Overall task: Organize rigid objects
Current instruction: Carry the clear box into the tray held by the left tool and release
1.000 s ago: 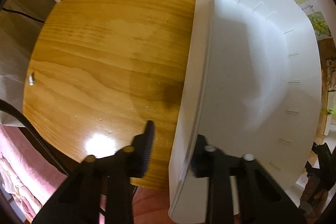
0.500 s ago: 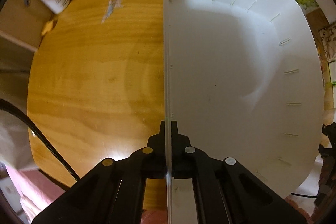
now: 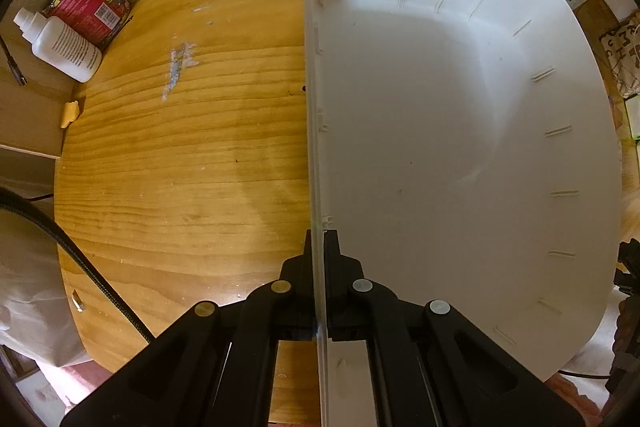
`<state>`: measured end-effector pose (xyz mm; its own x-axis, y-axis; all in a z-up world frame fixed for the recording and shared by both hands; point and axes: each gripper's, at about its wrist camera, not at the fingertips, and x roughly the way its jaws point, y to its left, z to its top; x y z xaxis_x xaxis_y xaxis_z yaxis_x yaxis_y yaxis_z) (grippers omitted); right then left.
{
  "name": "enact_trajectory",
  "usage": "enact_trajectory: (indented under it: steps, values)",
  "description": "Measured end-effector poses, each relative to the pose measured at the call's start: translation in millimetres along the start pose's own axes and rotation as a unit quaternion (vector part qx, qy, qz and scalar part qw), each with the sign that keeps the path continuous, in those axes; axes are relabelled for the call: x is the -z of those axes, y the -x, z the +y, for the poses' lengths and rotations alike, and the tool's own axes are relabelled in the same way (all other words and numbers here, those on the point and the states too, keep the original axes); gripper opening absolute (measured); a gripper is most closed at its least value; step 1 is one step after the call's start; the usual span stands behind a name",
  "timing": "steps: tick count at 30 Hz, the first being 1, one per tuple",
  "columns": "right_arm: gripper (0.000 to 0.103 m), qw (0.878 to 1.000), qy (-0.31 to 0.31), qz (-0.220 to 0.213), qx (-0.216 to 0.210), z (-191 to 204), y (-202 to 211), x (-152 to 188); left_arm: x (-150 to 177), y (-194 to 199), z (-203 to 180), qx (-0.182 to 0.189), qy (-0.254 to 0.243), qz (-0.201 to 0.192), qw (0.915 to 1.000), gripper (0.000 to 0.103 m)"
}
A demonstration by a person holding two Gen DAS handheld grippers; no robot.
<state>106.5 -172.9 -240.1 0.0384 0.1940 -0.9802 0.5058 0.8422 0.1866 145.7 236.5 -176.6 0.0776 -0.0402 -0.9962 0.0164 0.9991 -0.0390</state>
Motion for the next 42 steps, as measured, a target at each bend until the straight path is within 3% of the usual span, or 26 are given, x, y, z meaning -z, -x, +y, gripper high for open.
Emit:
enact_trajectory:
  steps: [8, 18, 29, 42]
  values:
    - [0.095, 0.999, 0.031, -0.010, 0.023, 18.2, -9.8, -1.5, -4.9, -9.0, -14.1, -0.003, 0.017, 0.023, 0.9996, 0.003]
    - [0.095, 0.997, 0.052, -0.044, 0.029, 31.6, -4.3, 21.1, 42.3, -18.4, -21.7, 0.010, 0.032, 0.054, 0.9980, 0.003]
    - [0.095, 0.988, 0.072, -0.138, 0.021, 29.3, 73.9, 63.6, 51.8, -21.1, -16.3, 0.017, 0.021, 0.031, 0.9991, 0.003]
    - [0.095, 0.963, 0.139, -0.229, -0.018, 71.2, 143.3, 94.5, 55.3, -15.5, -20.9, 0.009, -0.005, 0.020, 0.9998, 0.005]
